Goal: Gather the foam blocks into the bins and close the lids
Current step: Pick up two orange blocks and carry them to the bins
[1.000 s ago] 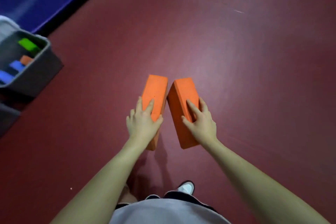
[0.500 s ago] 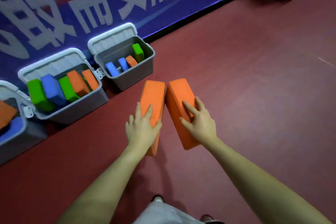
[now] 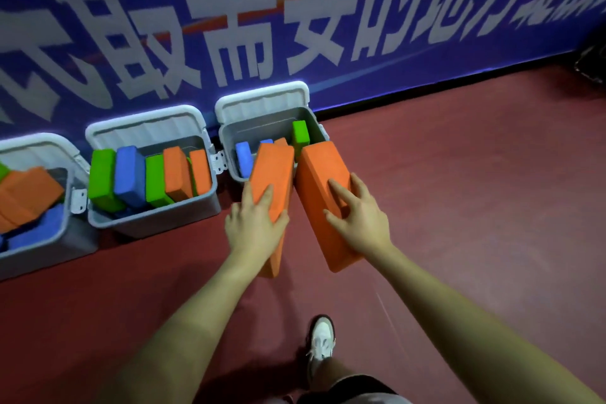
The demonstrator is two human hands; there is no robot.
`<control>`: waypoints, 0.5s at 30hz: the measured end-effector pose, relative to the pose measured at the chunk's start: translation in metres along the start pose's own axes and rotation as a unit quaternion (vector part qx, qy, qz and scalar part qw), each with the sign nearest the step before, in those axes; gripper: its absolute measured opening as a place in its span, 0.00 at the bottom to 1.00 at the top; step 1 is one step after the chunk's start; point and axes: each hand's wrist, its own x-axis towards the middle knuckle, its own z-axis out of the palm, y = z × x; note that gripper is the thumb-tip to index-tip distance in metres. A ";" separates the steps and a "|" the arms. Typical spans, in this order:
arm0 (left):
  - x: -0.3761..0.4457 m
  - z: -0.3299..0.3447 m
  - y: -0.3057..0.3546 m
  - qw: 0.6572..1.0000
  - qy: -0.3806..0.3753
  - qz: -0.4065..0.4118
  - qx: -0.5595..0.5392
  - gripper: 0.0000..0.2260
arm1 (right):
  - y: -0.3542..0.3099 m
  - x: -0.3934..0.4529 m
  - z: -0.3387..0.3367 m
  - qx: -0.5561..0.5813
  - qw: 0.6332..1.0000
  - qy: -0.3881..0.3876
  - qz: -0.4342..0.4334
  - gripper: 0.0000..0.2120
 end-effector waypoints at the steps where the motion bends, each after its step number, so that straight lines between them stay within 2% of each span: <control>1: 0.019 0.001 0.008 1.000 0.006 -0.008 -0.008 0.27 | 0.002 0.022 -0.005 -0.002 1.000 -0.004 -0.008 0.29; 8: 0.129 -0.006 0.033 0.996 0.050 -0.066 -0.037 0.26 | -0.005 0.162 -0.021 -0.003 0.997 -0.035 -0.063 0.29; 15: 0.240 -0.015 0.001 0.989 0.074 -0.113 -0.056 0.25 | -0.032 0.290 0.000 0.017 0.994 -0.045 -0.100 0.29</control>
